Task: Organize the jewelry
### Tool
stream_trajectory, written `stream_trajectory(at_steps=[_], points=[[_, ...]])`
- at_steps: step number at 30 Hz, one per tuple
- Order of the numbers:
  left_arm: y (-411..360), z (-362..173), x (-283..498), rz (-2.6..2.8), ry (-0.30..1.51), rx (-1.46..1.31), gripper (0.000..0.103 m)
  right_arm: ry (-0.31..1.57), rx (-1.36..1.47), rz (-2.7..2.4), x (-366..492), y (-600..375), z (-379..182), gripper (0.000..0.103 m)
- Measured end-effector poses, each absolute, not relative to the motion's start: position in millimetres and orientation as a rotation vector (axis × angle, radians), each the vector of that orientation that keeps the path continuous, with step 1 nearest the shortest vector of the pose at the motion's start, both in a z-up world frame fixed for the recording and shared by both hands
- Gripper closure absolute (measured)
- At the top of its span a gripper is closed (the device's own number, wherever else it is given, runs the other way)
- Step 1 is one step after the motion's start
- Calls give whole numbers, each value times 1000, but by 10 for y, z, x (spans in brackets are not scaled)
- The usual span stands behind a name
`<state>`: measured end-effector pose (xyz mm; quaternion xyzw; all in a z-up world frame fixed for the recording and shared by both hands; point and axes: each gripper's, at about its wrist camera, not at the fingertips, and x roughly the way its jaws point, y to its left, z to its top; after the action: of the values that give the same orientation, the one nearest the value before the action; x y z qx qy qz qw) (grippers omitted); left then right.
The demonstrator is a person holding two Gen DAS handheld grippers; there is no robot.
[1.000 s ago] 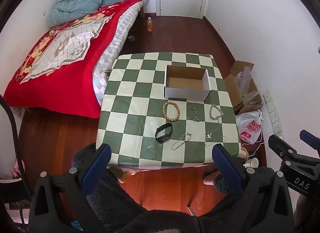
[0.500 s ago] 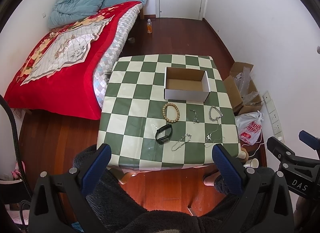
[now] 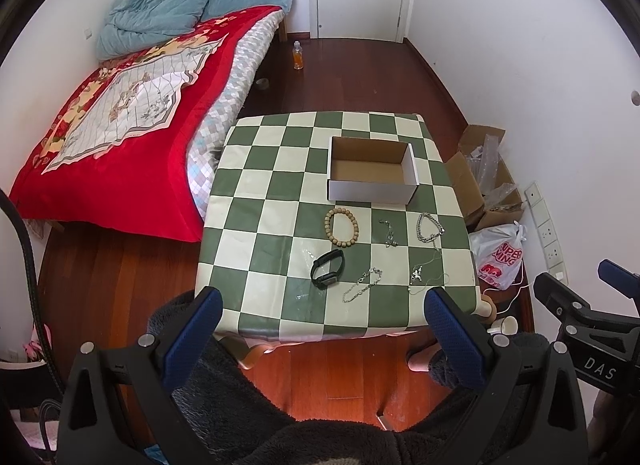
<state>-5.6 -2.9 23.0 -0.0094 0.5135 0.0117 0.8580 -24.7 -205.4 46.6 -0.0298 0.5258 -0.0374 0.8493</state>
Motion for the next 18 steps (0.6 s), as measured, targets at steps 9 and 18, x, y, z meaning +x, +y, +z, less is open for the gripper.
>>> stream_trajectory(at_steps=[9, 18], points=[[-60, 269, -44, 25, 1069, -14, 0, 1093, -59, -86, -275, -2088, 529, 0], [-57, 295, -80, 24, 1054, -11, 0, 1088, -59, -85, -287, -2092, 547, 0]])
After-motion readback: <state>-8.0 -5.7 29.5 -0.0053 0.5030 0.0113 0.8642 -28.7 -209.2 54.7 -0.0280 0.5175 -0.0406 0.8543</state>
